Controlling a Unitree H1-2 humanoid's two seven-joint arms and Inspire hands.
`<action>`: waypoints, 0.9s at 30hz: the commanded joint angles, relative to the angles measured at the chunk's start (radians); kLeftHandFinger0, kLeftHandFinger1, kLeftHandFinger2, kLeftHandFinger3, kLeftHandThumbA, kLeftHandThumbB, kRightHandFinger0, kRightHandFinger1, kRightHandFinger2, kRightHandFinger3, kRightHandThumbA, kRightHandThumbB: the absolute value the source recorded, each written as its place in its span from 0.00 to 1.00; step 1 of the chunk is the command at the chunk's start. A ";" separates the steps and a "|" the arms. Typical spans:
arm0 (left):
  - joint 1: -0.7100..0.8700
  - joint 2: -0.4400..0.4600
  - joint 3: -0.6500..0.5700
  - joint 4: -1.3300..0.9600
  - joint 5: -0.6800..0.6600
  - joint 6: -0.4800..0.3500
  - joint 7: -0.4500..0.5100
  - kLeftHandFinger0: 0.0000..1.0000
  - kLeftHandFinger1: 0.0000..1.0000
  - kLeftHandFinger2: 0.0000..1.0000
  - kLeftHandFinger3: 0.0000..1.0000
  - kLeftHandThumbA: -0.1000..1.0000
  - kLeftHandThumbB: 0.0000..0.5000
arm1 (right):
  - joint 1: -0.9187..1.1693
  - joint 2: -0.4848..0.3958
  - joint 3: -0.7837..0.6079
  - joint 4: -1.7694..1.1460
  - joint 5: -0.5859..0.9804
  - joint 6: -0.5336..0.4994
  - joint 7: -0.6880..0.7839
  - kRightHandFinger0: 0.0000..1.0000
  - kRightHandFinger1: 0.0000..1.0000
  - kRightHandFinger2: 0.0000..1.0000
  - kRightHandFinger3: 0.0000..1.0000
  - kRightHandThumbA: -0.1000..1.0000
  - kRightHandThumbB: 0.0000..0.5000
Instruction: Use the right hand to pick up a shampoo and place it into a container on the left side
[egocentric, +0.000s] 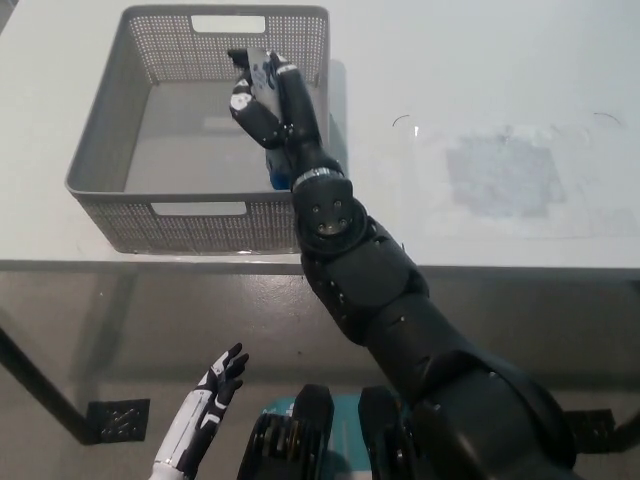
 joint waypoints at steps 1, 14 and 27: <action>-0.023 0.010 0.002 -0.021 -0.016 -0.001 -0.015 1.00 1.00 1.00 1.00 0.96 0.50 | -0.040 0.000 -0.004 -0.009 -0.003 -0.058 0.016 0.00 0.32 0.73 0.74 0.00 0.31; -0.035 0.017 -0.001 -0.003 -0.005 -0.012 -0.012 1.00 1.00 1.00 1.00 0.98 0.53 | -0.044 -0.022 -0.002 -0.011 0.012 -0.097 0.108 0.37 0.49 0.65 0.75 0.38 0.49; -0.040 0.024 -0.009 -0.010 0.000 -0.004 -0.014 1.00 1.00 1.00 1.00 0.99 0.50 | -0.047 -0.059 -0.011 -0.113 0.021 -0.096 0.159 0.90 1.00 1.00 1.00 0.79 0.60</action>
